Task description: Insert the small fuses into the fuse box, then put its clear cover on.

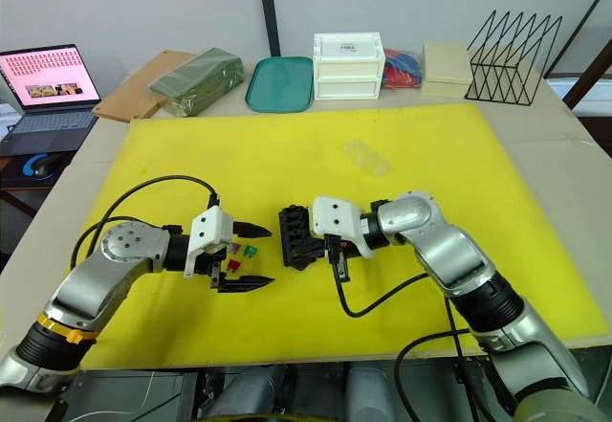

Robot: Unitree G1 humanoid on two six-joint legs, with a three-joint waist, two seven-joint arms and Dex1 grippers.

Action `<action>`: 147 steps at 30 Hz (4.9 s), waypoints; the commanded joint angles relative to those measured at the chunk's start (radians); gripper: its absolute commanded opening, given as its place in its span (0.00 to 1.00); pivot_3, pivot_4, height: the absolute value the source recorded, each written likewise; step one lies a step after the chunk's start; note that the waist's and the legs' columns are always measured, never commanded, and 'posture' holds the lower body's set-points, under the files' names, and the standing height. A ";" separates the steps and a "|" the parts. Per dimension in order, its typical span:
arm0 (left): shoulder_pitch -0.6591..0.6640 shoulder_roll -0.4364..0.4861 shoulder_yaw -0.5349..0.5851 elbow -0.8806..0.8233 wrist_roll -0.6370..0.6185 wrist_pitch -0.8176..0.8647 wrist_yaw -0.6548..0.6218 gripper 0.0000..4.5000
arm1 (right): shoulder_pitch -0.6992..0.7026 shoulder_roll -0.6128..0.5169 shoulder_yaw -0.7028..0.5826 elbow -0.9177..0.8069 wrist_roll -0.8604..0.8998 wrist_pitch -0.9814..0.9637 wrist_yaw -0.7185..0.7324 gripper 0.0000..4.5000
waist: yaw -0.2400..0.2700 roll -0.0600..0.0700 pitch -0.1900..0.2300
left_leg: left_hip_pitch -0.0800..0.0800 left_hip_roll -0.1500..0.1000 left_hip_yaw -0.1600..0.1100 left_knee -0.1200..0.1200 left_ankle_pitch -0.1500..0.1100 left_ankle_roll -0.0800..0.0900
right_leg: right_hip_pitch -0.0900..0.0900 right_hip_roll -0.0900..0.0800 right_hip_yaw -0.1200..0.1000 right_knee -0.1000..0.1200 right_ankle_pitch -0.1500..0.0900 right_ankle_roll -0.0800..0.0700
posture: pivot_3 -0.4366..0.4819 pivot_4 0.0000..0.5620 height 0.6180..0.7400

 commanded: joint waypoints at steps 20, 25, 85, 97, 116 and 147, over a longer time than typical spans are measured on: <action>0.343 0.391 0.666 0.048 -0.253 0.263 -0.122 1.00 | 0.236 -0.369 -0.449 -0.115 0.168 0.125 0.015 0.76 | 0.002 0.000 0.001 | 0.000 0.000 0.000 -0.002 0.000 0.001 | 0.000 0.000 0.000 -0.002 0.000 0.000 | 0.48 0.27 1.00; 0.388 0.419 0.717 0.159 -0.222 0.215 -0.152 1.00 | 0.316 -0.420 -0.527 -0.065 0.158 0.097 0.003 1.00 | 0.004 0.001 0.001 | 0.000 0.001 0.001 -0.002 0.000 0.001 | 0.000 0.000 0.000 -0.003 0.000 0.000 | 0.48 0.27 1.00; -0.369 0.069 0.076 0.815 -0.191 0.753 -0.282 0.51 | -0.037 -0.202 -0.215 -0.289 0.274 0.245 -0.170 1.00 | -0.002 0.000 0.001 | -0.003 0.000 0.001 0.001 -0.001 0.001 | -0.004 0.000 0.000 0.002 0.000 0.000 | 0.48 0.27 1.00; -0.357 0.065 0.097 0.856 -0.159 0.704 -0.253 0.38 | -0.041 -0.202 -0.210 -0.294 0.273 0.250 -0.176 1.00 | -0.001 0.000 0.001 | -0.003 -0.001 0.001 0.002 -0.001 0.001 | -0.003 0.000 0.000 0.002 0.000 0.000 | 0.48 0.27 1.00; -0.249 0.080 0.238 0.577 -0.226 0.499 -0.277 0.01 | -0.070 -0.201 -0.212 -0.272 0.280 0.265 -0.154 1.00 | -0.004 0.000 0.001 | -0.003 0.000 0.001 0.002 -0.001 0.001 | -0.004 0.000 0.000 0.002 0.000 0.000 | 0.48 0.27 1.00; -0.164 -0.067 0.304 -0.128 -0.541 0.475 0.022 0.00 | -0.340 0.026 -0.261 -0.131 0.659 0.683 -0.333 0.52 | -0.002 -0.001 0.001 | -0.003 0.000 0.001 0.002 -0.001 0.001 | -0.003 -0.001 0.000 0.001 0.000 0.000 | 0.48 0.27 1.00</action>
